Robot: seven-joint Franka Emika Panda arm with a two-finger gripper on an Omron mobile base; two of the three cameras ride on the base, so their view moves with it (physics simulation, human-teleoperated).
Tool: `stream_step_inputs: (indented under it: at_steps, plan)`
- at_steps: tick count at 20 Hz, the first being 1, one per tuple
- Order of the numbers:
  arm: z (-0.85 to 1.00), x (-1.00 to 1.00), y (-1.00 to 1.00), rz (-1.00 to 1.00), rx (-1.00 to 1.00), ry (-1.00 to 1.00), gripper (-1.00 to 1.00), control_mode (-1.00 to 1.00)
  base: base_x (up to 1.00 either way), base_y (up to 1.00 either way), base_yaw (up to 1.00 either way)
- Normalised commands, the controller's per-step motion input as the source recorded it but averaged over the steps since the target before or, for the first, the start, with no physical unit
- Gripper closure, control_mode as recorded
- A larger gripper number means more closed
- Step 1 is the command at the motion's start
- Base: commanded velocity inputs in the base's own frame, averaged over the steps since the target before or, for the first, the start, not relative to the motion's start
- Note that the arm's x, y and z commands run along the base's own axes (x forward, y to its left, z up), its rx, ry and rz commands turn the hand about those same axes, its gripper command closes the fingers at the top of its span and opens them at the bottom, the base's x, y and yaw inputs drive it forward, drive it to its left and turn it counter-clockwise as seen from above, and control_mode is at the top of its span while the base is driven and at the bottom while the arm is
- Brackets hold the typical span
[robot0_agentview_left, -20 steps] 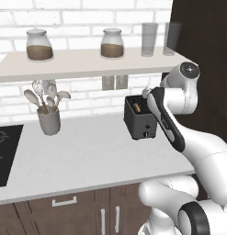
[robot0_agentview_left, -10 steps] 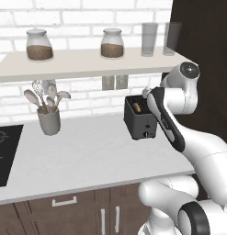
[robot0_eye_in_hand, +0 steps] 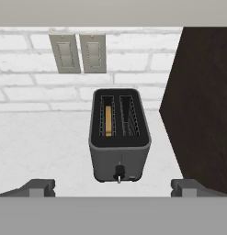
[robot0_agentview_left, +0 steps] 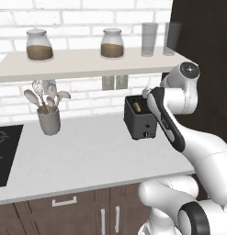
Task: Start the toaster. Once the lever pops up, take the bread to the plate on the dining counter.
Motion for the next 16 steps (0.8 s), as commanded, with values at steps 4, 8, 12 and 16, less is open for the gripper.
stream_step_inputs:
  at_steps: [4,8,12,16]
  plan:
    - [0.0,0.0,0.0,0.0,0.0,0.0,-1.0,-1.0,0.0,0.0,0.0]
    - [0.0,0.0,0.0,0.0,0.0,0.0,-1.0,-1.0,0.0,0.0,0.0]
    - [0.0,0.0,0.0,0.0,0.0,0.0,-1.0,-1.0,0.0,0.0,0.0]
    - [0.0,0.0,0.0,0.0,0.0,0.0,-1.0,-1.0,0.0,0.0,0.0]
